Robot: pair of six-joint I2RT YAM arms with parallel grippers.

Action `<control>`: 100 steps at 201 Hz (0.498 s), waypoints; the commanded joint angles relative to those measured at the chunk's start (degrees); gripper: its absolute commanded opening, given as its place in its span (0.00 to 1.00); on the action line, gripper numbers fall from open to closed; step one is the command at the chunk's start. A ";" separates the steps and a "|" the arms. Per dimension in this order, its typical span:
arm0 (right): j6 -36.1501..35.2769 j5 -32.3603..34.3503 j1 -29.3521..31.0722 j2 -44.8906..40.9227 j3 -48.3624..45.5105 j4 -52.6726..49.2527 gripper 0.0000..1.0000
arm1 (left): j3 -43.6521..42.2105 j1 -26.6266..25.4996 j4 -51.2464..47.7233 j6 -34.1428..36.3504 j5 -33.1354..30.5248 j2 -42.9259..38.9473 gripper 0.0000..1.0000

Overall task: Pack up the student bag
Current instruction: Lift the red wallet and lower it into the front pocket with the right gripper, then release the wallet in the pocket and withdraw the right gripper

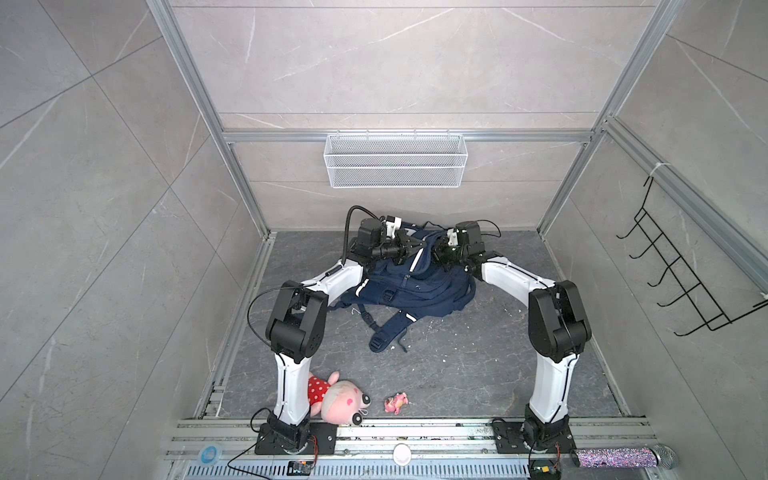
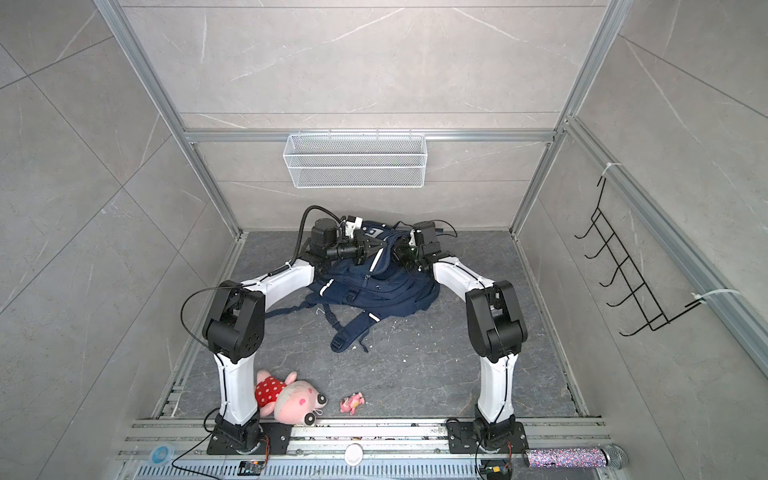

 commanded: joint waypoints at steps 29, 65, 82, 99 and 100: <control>0.64 -0.66 0.67 1.55 0.41 3.35 0.26 | 4.18 -0.88 7.68 -1.37 3.26 -2.34 0.00; -3.56 -0.55 0.66 -0.04 2.01 0.43 0.34 | 3.86 -0.65 6.78 -1.02 2.47 -2.34 0.00; -7.49 -0.37 0.57 -1.58 2.12 -1.06 0.42 | 3.28 -0.43 6.69 -1.10 1.92 -2.43 0.00; -10.40 -0.01 0.55 -3.34 2.04 -3.40 0.50 | 2.71 -0.11 6.78 -1.18 1.48 -2.61 0.00; -10.54 0.03 0.55 -3.45 1.96 -3.59 0.51 | 2.67 -0.09 6.78 -1.19 1.48 -2.61 0.00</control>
